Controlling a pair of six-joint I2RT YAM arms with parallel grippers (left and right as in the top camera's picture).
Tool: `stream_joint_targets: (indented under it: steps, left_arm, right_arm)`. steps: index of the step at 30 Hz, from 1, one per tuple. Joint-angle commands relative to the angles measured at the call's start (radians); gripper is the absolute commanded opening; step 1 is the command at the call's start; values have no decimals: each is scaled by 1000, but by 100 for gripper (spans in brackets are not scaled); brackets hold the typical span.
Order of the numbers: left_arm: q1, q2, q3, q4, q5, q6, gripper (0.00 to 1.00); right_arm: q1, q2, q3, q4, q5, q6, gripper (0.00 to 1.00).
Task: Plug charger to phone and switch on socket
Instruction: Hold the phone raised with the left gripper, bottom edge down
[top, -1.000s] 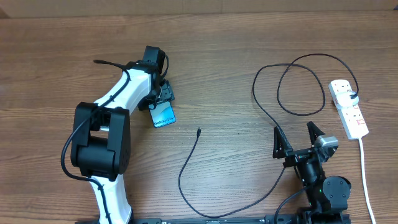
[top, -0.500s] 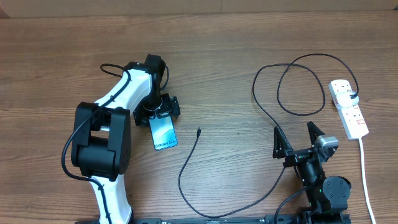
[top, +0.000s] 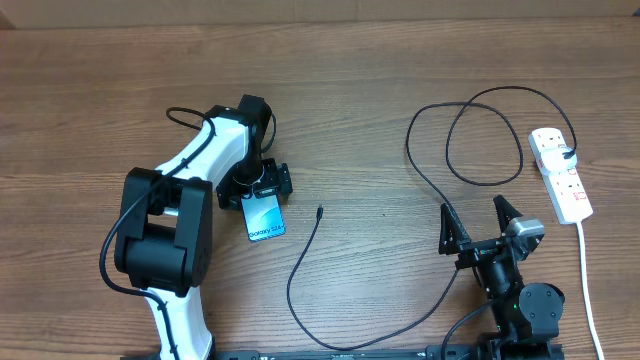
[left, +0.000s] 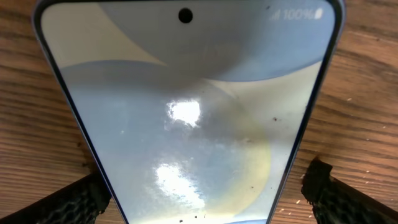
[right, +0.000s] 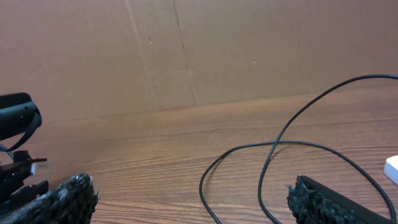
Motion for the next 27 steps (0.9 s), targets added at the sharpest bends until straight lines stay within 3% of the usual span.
stream_joint_targets:
  steps: [1, 27]
  left_arm:
    - [-8, 64, -85, 60, 58, 10, 100]
    - [-8, 64, -90, 88, 57, 10, 100]
  right_arm:
    - [-3, -8, -10, 5, -4, 3, 100]
    - [-3, -8, -10, 5, -4, 3, 100]
